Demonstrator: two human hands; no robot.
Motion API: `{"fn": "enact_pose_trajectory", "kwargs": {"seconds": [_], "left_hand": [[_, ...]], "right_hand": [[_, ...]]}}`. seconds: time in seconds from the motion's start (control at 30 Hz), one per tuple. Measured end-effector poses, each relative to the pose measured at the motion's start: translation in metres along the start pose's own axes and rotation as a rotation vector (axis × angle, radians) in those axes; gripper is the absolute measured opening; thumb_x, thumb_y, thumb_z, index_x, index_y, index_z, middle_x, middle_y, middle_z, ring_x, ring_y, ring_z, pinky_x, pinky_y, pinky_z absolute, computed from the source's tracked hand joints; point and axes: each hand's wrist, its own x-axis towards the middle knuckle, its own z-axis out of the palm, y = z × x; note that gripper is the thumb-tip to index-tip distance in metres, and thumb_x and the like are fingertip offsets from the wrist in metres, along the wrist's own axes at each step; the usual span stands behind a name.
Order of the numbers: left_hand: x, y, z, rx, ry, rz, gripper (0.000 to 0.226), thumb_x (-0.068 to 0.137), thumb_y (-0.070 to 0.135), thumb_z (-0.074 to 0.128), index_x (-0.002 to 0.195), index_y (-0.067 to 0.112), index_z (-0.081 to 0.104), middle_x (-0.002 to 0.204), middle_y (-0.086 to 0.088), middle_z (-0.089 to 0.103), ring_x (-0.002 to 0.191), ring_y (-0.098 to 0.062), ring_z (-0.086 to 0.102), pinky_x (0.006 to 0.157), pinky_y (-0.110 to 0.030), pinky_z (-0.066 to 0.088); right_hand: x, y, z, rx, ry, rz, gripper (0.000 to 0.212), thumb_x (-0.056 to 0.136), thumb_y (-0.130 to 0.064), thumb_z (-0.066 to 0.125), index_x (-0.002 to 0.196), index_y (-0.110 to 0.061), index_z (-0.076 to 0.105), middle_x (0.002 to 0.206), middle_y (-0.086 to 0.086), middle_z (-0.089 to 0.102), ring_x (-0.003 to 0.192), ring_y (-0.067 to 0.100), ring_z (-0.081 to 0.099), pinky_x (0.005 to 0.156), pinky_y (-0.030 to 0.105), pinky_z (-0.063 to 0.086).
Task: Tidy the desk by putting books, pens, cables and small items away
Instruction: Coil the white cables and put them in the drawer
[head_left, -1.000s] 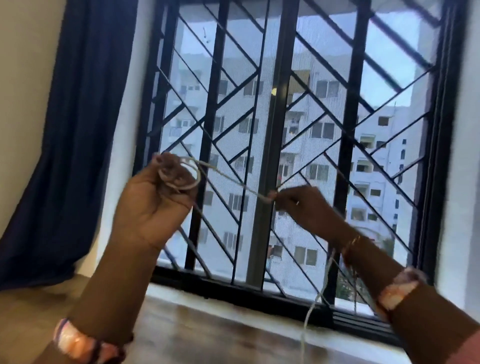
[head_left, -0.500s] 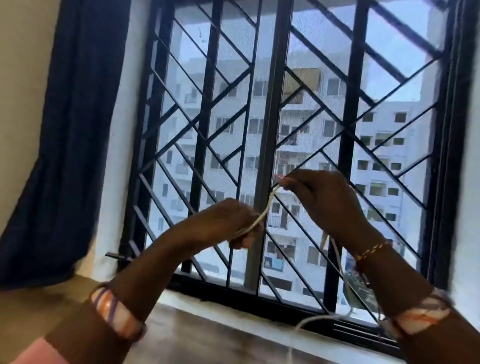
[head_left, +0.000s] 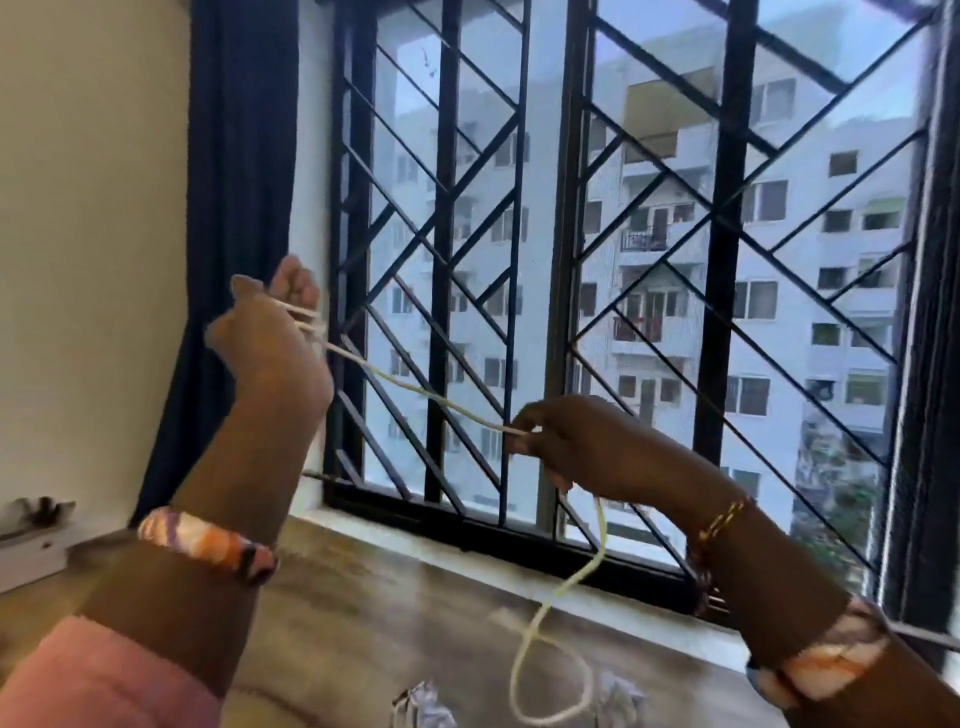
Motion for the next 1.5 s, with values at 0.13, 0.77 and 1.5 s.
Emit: {"fn": "enact_pose_trajectory", "kwargs": {"seconds": [0.13,0.77,1.5], "left_hand": [[-0.009,-0.004,-0.042,1.373,-0.196,0.809,0.034,0.096,0.026,0.035,0.099,-0.002,0.055,0.095,-0.020,0.068,0.080,-0.037,0.063,0.069,-0.040,0.049],[-0.103,0.039,0.024,-0.263,-0.356,-0.507,0.036,0.098,0.011,0.037,0.066,0.006,0.054,0.063,-0.002,0.066,0.046,-0.010,0.059,0.046,-0.016,0.048],[-0.101,0.079,-0.058,-0.078,-0.439,-0.654,0.051,0.098,0.020,0.037,0.054,0.010,0.060,0.056,0.005,0.056,0.047,-0.005,0.053,0.049,-0.013,0.046]], "right_hand": [[-0.016,-0.016,-0.013,-0.042,0.013,0.000,0.015,0.094,-0.018,0.052,0.086,-0.027,0.061,0.058,-0.003,0.056,0.041,0.004,0.052,0.043,0.018,0.041],[-0.069,-0.017,0.008,-0.335,0.272,-0.016,0.016,0.099,-0.025,0.038,0.103,-0.018,0.052,0.078,0.005,0.052,0.074,0.032,0.060,0.060,0.032,0.042],[-0.085,-0.091,0.071,-0.475,0.320,-0.196,0.029,0.098,-0.029,0.041,0.124,-0.017,0.040,0.096,0.012,0.067,0.082,0.034,0.064,0.058,0.031,0.038]]}}
